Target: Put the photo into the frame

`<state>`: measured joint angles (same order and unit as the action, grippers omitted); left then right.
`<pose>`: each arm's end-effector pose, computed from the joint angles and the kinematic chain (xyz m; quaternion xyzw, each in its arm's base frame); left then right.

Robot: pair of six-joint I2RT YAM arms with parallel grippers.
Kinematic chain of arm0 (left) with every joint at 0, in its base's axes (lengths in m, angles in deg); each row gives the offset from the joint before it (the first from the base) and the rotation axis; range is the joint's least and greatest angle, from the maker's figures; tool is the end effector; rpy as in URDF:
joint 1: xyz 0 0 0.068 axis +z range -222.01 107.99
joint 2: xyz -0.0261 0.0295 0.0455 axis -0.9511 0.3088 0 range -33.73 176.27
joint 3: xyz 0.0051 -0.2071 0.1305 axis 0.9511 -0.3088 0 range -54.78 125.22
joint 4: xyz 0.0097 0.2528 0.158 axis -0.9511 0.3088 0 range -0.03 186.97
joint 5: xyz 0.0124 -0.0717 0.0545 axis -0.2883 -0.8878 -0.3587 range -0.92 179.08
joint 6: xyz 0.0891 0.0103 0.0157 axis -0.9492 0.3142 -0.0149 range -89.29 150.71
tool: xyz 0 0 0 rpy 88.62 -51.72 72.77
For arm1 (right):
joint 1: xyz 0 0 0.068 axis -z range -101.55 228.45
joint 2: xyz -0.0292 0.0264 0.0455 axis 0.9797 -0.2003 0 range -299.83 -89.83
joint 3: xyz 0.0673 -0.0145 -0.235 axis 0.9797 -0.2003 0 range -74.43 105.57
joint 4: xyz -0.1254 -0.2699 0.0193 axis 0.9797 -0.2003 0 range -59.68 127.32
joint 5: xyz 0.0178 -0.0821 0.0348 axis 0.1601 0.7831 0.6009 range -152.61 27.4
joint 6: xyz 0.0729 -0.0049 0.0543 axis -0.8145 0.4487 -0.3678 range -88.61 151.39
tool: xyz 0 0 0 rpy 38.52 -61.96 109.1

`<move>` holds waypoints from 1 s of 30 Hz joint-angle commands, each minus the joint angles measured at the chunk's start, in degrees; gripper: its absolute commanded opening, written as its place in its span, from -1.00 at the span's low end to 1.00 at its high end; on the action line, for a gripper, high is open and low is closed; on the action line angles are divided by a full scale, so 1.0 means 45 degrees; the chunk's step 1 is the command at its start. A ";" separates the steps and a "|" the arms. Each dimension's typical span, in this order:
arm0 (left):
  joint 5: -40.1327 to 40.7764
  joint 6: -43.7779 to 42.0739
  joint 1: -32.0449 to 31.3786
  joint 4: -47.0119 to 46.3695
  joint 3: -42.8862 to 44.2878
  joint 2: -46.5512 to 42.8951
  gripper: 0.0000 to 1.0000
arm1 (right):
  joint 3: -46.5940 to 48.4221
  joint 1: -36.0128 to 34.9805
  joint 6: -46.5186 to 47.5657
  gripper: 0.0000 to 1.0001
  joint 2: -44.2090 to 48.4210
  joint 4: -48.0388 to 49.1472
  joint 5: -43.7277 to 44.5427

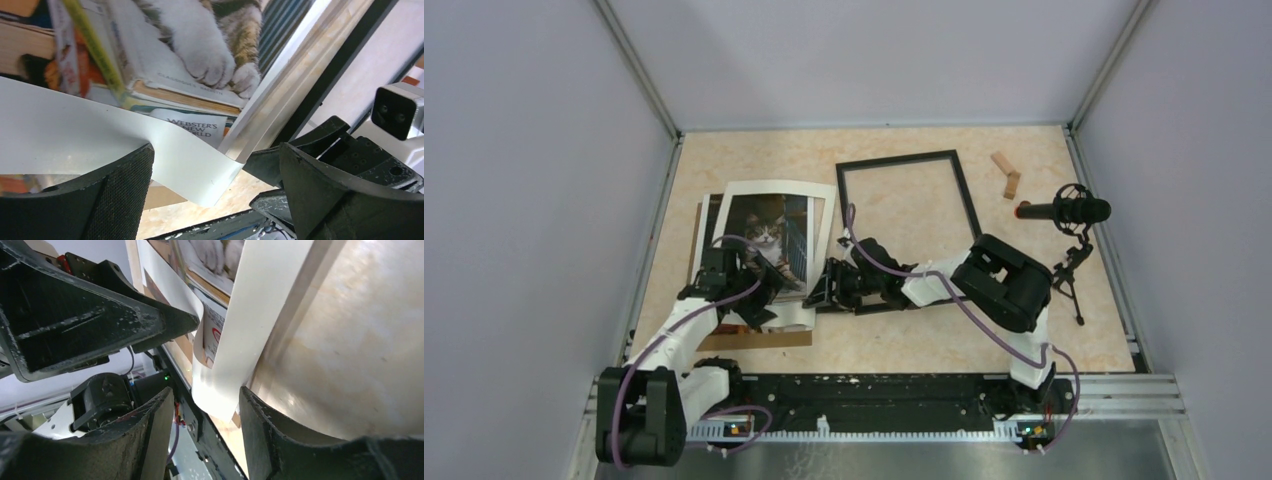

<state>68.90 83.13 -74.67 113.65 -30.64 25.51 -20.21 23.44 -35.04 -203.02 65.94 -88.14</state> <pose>0.2432 -0.0395 0.0726 -0.3562 0.8800 -0.2722 0.1568 0.2223 0.3787 0.0426 -0.0251 0.8529 0.5168 0.0700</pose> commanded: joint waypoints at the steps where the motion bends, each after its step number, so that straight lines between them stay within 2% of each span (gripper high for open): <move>1: -0.0363 0.0084 -0.0466 -0.0269 -0.0765 0.0655 0.97 | -0.0804 0.0153 -0.0508 0.03 0.0914 0.1802 -0.0013; 10: -0.0493 0.0398 -0.0601 -0.0718 -0.1164 0.0974 0.97 | -0.1715 0.0411 0.0137 0.28 0.1843 0.0335 0.0977; 15: -0.0421 0.0433 -0.0641 -0.0706 -0.1185 0.1055 0.97 | -0.1411 0.0255 0.1448 0.35 0.2807 -0.2388 0.2112; 18: -0.0301 0.0510 -0.0640 -0.0623 -0.1218 0.0984 0.97 | -0.1374 0.0026 0.1593 0.49 0.3259 -0.3922 0.2997; 30: -0.0510 0.0753 -0.0640 -0.0558 -0.1458 0.0983 0.97 | -0.1517 -0.0998 -0.1505 0.51 0.2058 -0.2083 0.4037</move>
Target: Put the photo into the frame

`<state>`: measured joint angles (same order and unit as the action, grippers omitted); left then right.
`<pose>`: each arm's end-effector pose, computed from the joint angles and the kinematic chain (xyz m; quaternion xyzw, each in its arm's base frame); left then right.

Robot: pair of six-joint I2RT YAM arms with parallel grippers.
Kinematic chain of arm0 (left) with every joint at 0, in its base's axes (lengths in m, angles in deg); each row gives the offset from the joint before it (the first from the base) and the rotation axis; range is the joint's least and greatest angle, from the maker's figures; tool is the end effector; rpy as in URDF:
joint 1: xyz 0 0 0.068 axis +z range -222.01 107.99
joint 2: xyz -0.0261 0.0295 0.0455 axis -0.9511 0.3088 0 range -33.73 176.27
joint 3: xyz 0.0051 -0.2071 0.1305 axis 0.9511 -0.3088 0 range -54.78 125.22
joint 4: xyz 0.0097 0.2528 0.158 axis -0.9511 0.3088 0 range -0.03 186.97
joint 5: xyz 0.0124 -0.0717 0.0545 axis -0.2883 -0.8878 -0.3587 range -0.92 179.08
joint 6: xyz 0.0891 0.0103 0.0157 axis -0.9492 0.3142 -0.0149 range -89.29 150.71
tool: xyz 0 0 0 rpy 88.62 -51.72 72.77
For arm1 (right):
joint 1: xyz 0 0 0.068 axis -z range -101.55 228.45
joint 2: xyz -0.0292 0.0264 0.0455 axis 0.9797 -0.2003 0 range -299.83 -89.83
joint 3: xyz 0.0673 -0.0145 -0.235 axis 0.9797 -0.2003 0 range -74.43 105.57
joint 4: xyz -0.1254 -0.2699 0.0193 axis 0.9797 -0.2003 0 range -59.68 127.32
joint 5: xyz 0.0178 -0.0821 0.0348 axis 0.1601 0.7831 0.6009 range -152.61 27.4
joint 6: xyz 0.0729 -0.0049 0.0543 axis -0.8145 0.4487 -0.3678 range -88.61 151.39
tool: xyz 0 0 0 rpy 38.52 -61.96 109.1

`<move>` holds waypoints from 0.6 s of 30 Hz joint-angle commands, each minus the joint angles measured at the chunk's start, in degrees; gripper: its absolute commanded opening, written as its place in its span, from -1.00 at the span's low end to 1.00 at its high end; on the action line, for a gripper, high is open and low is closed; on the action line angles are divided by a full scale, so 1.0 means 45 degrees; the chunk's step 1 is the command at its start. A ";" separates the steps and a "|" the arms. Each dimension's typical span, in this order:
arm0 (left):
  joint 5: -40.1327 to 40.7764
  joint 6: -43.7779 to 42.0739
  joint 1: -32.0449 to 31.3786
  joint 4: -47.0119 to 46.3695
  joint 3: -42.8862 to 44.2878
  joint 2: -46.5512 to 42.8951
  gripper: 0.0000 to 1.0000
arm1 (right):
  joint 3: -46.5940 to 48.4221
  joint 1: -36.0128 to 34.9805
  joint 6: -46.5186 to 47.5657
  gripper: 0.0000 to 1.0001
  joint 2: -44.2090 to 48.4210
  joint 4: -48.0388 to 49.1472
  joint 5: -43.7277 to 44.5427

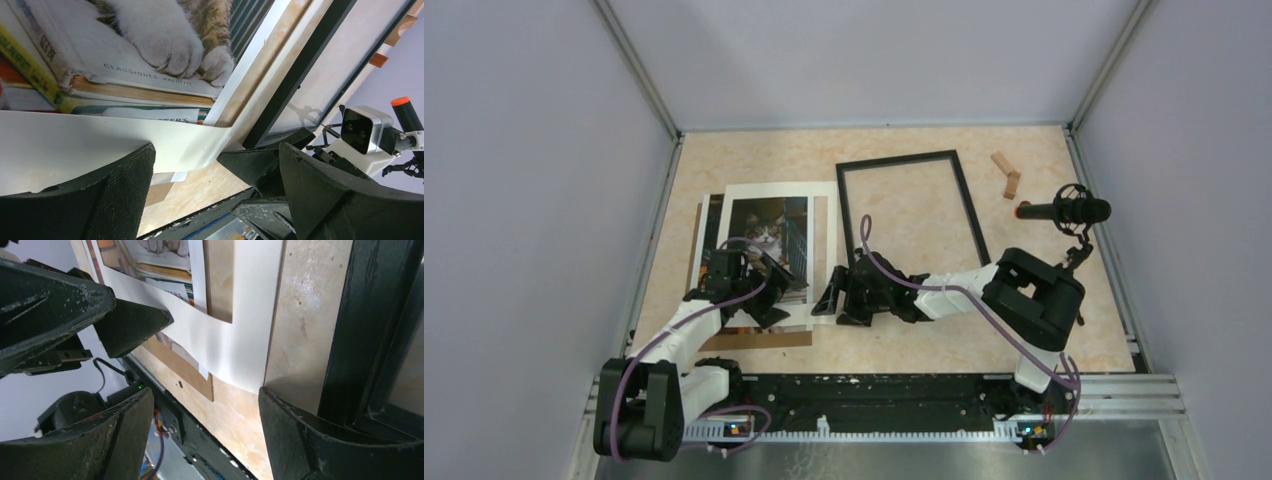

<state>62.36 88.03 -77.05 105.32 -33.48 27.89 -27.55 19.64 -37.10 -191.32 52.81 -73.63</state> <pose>0.2423 -0.0582 0.0611 -0.3484 0.8645 -0.3376 0.1313 0.1937 0.3500 0.0499 0.0348 0.8991 0.4216 0.1120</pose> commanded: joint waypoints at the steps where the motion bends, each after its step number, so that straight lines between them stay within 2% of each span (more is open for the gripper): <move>1: 0.0924 -0.0350 -0.0111 0.1295 -0.0827 0.0476 0.97 | 0.0112 -0.0164 -0.1160 0.52 -0.0653 0.1092 0.0827; 6: 0.0763 -0.0380 -0.0111 0.1242 -0.0863 0.0394 0.97 | -0.0050 -0.0494 -0.1974 0.51 -0.0449 0.1728 0.1172; 14: 0.0377 -0.0324 -0.0130 0.1211 -0.1061 0.0313 0.97 | -0.1426 -0.0553 -0.3589 0.53 -0.0581 0.6038 0.2672; 18: 0.1069 -0.1031 -0.0039 0.2156 -0.0049 0.0403 0.98 | -0.1351 -0.0477 -0.3530 0.53 -0.0813 0.6844 0.2783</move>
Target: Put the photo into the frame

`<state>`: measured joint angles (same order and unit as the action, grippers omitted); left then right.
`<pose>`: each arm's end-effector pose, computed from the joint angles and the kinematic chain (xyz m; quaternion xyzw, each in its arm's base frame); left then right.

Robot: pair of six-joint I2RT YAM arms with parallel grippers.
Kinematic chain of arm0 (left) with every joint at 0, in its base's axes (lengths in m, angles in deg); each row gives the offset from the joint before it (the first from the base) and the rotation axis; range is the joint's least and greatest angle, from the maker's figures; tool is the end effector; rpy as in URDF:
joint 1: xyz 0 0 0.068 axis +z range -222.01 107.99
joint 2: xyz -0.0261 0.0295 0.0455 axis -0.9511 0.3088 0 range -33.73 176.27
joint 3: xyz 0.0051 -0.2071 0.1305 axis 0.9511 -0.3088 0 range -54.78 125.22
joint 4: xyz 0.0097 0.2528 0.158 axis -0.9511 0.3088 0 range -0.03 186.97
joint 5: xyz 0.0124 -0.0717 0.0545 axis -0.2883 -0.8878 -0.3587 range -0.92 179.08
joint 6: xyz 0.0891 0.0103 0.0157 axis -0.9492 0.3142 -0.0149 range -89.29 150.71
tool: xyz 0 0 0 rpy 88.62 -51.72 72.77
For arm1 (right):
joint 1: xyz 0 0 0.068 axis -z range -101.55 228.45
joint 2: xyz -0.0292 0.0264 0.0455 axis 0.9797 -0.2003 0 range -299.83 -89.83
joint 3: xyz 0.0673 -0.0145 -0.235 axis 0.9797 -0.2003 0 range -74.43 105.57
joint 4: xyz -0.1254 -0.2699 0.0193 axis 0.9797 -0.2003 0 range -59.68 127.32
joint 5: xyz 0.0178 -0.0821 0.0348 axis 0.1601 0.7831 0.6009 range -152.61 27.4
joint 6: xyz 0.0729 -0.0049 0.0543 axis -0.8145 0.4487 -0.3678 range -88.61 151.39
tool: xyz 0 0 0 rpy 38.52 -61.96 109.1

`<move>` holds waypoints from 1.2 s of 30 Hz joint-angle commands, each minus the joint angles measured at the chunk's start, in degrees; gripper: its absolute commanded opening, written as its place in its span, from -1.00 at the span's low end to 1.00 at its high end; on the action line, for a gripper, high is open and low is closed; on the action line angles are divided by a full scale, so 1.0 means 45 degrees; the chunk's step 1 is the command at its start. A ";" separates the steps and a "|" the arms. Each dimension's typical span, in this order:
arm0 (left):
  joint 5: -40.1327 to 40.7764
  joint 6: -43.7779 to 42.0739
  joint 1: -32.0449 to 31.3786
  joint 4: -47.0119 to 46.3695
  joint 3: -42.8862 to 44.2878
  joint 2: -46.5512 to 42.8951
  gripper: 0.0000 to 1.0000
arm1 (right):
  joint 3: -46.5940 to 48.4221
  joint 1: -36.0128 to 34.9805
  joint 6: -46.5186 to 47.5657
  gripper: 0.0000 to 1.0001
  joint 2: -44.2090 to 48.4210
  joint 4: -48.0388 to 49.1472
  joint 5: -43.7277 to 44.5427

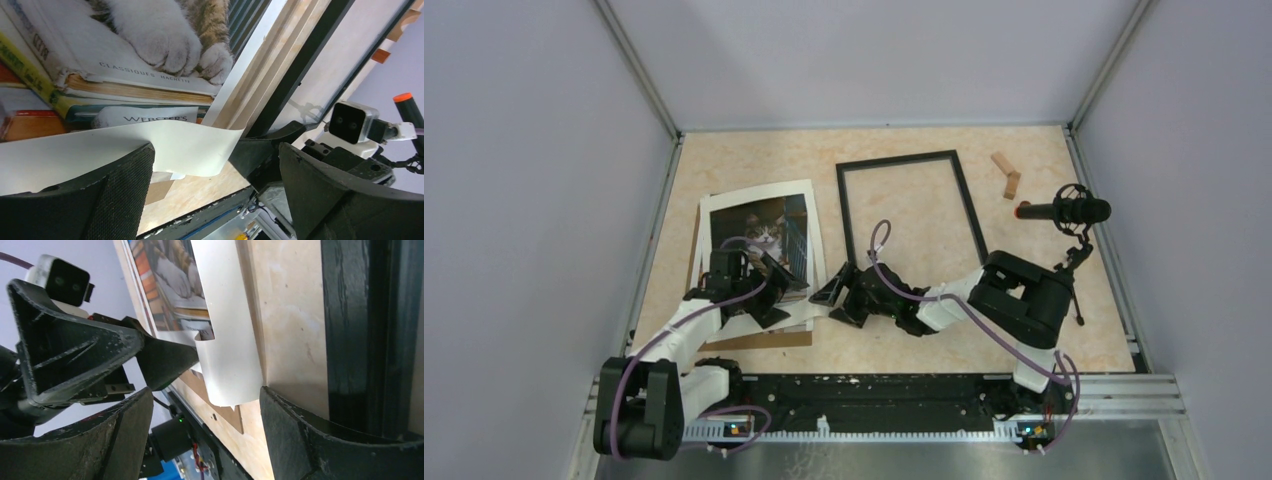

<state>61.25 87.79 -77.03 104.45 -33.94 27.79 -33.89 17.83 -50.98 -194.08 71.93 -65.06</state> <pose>0.2417 -0.0594 0.0606 -0.3418 0.8638 -0.3465 0.1305 0.1900 0.3444 0.0377 0.1520 0.8484 0.4863 0.1433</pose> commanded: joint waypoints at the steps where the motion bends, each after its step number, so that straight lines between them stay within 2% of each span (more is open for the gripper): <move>1: 0.1270 -0.1077 -0.0046 0.2390 0.0180 0.0401 0.98 | -0.0111 -0.0024 -0.0539 0.54 -0.0172 0.2845 0.0940; 10: -0.0202 -0.1198 -0.0040 0.1826 -0.0092 0.0906 0.97 | -0.0667 0.0411 -0.0544 0.54 -0.0494 0.4020 0.0726; 15: -0.0011 -0.1079 -0.0039 0.1571 -0.0198 0.0706 0.98 | -0.0640 -0.0217 -0.0155 0.58 0.0906 0.0593 0.0834; 19: -0.0097 -0.1014 -0.0038 0.1456 -0.0222 0.0859 0.97 | -0.1006 -0.0793 -0.0334 0.58 0.1784 -0.0902 0.1702; 28: -0.0704 -0.0982 -0.0047 0.1375 -0.0297 0.1048 0.97 | -0.1672 -0.1528 -0.0537 0.58 0.0129 0.2548 0.1743; 36: -0.0879 -0.0985 -0.0038 0.1428 -0.0509 0.1021 0.97 | -0.1889 -0.1529 -0.0537 0.58 -0.0729 0.3940 0.1743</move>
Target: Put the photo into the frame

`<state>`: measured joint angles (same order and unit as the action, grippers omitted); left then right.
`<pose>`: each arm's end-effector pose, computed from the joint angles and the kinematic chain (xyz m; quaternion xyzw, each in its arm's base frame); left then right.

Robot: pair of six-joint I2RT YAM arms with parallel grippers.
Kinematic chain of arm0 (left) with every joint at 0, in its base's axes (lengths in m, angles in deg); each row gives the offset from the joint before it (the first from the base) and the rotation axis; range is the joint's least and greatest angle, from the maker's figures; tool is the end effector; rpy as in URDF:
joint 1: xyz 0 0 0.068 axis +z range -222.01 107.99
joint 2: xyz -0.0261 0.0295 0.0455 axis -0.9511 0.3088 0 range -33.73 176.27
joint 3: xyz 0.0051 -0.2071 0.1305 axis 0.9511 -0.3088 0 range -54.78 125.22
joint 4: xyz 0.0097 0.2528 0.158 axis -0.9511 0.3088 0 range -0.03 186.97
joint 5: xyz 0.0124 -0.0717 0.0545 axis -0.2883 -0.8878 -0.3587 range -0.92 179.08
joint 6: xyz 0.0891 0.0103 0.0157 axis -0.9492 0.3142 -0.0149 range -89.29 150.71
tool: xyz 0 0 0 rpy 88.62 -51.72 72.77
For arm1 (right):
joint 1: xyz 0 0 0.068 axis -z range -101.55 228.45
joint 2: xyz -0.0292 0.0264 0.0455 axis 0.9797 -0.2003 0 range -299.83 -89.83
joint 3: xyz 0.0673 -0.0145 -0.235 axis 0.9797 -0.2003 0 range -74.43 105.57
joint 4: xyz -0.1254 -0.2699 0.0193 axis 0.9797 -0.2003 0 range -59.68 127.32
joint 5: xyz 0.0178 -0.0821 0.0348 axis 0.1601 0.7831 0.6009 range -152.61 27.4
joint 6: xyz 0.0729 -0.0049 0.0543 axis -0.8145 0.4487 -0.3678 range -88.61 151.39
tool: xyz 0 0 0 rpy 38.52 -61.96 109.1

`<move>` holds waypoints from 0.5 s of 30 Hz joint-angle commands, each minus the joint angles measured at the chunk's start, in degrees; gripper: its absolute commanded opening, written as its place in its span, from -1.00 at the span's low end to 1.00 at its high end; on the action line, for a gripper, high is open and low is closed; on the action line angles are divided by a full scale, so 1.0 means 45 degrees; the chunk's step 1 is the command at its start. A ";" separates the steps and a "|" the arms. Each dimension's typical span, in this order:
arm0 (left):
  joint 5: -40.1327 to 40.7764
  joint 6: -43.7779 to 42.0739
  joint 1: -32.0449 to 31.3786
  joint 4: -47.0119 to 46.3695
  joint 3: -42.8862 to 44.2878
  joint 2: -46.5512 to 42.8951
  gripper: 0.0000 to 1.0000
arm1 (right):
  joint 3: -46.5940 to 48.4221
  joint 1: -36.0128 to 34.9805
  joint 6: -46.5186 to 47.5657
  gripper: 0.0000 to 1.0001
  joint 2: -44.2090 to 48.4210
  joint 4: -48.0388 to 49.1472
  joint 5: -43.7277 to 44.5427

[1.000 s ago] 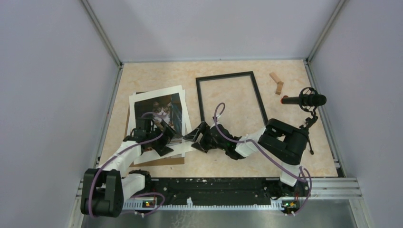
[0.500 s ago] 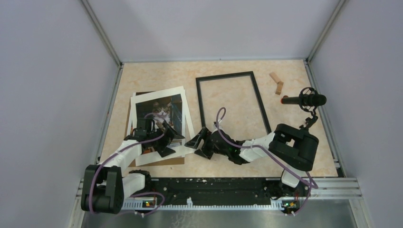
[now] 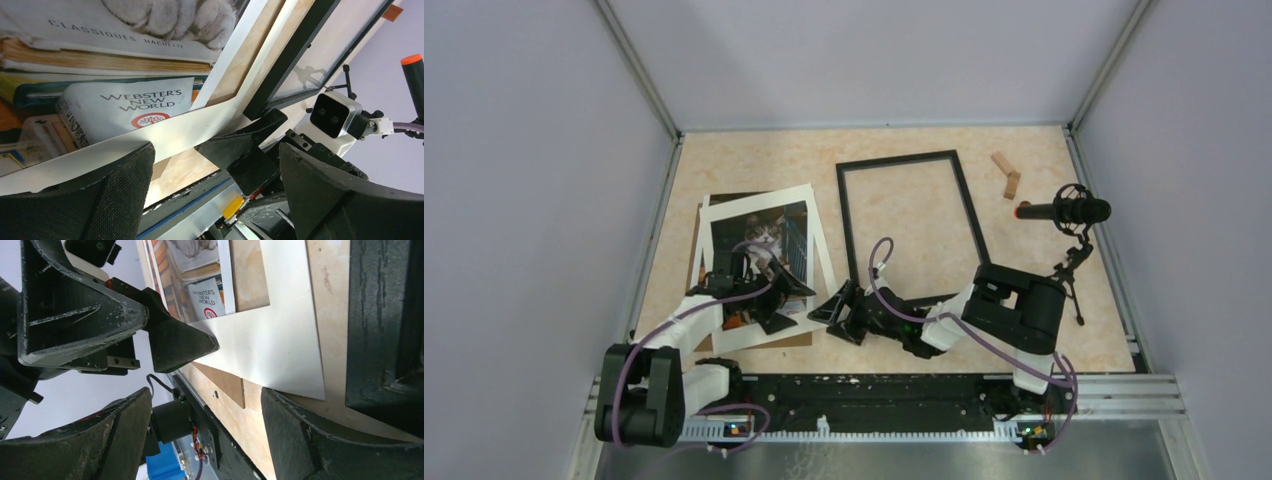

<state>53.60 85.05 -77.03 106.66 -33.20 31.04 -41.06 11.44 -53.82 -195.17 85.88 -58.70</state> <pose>0.2334 -0.0680 0.0541 -0.3118 0.8689 -0.3782 0.0693 0.1496 0.3382 0.0270 0.1507 0.8219 0.5257 0.1594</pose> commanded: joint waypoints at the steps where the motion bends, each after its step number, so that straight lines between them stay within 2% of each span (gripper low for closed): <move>1: 0.0789 -0.0395 -0.0043 0.0940 -0.0692 0.0296 0.98 | -0.0360 -0.0084 0.0094 0.58 -0.0457 0.0974 0.0330; 15: -0.0203 -0.0977 0.0021 0.0716 -0.0125 0.0997 0.97 | -0.0201 0.0862 0.0094 0.58 -0.0383 0.1699 0.0330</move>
<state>50.50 84.55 -76.92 106.70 -33.35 32.64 -41.87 13.17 -53.75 -196.11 90.10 -58.62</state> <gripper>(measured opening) 0.985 0.788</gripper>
